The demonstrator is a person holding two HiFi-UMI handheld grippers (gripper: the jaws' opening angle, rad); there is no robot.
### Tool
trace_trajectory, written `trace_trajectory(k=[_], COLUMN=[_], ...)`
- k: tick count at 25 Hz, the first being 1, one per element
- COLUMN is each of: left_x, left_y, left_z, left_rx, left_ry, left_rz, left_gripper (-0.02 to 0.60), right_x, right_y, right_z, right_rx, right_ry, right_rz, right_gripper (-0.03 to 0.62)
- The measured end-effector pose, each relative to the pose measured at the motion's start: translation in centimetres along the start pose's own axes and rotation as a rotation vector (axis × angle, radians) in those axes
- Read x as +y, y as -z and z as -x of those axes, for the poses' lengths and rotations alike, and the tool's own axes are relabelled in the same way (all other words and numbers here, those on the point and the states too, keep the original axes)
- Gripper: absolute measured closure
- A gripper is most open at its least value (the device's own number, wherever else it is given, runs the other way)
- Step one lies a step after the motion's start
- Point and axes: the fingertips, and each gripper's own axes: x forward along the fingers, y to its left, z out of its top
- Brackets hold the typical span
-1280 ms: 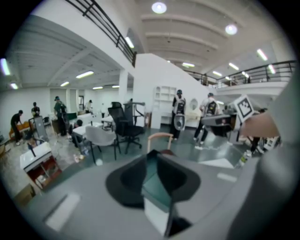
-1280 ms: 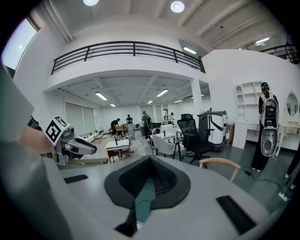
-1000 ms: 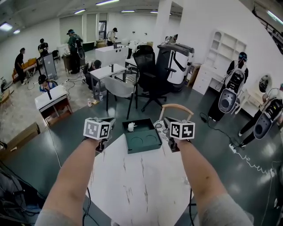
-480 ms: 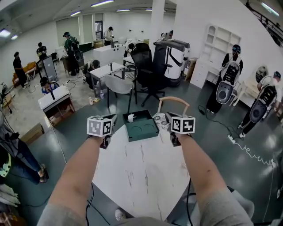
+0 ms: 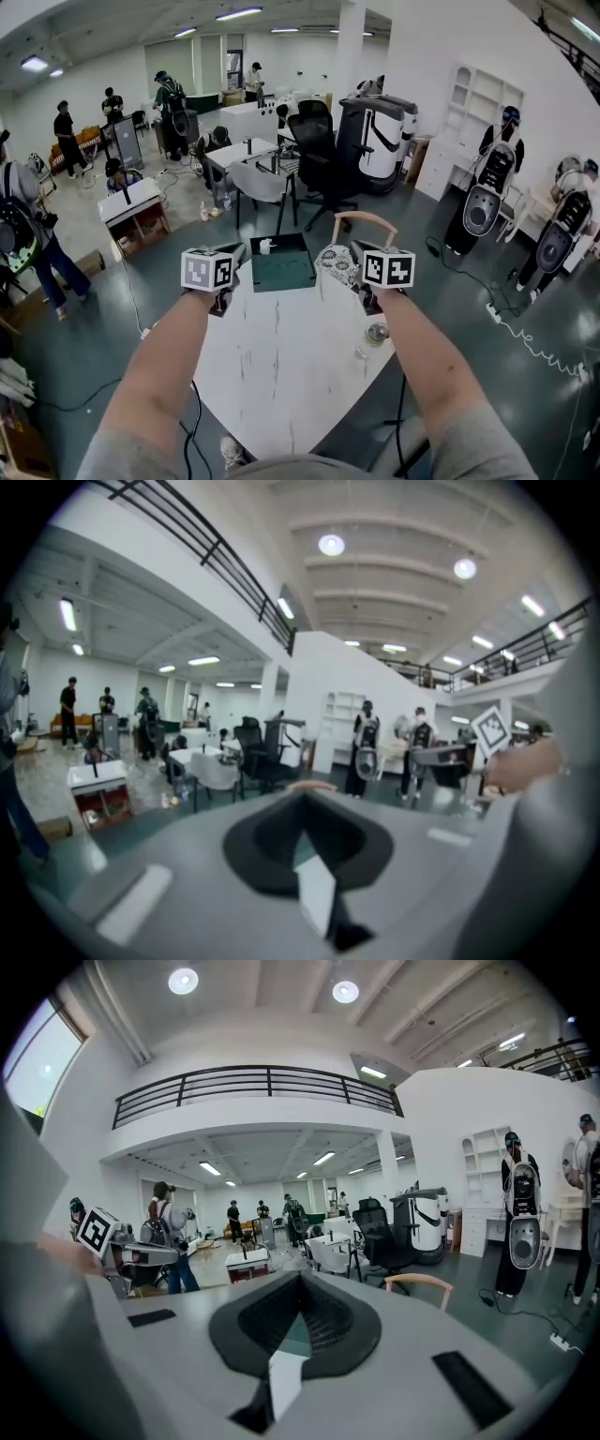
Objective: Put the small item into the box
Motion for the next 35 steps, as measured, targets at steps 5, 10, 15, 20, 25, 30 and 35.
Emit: trace_trajectory(k=[5,10,15,20,25,30,35], left_x=[-3.2,-6.3,-6.9,-7.7,-8.3,-7.8,-7.9], left_y=[0.7,1.5,2.7,3.0,3.4,3.8,5.2], left_z=[1.5,4.9,8.6,11.5,15.1,18.6,21.4], left_rx=[-0.026,-0.052,-0.067,-0.092,-0.127,-0.164,-0.162], left_ry=[-0.063,-0.092,-0.151,-0.146,-0.106,-0.038,0.020], left_rz=[0.006,0.029,0.046,0.041,0.061,0.083,0.059], left_gripper=[0.577,0.577,0.577,0.577,0.577,0.577,0.577], right_x=[-0.8,0.2,1.5,3.3,6.1,9.4,11.9], right_y=[0.8,1.5,1.7,2.2,2.5,2.6,4.2], right_z=[1.8,4.1,5.8,7.0,8.2,9.2,11.0], right_rx=[-0.002,0.006,0.000,-0.005,-0.003,-0.025,-0.034], right_ry=[-0.050,-0.118,-0.161,-0.167,-0.147,-0.120,-0.089], right_rz=[0.026,0.014,0.003,0.008,0.014,-0.003,-0.016], right_gripper=[0.589,0.589,0.589,0.589,0.589,0.589,0.589])
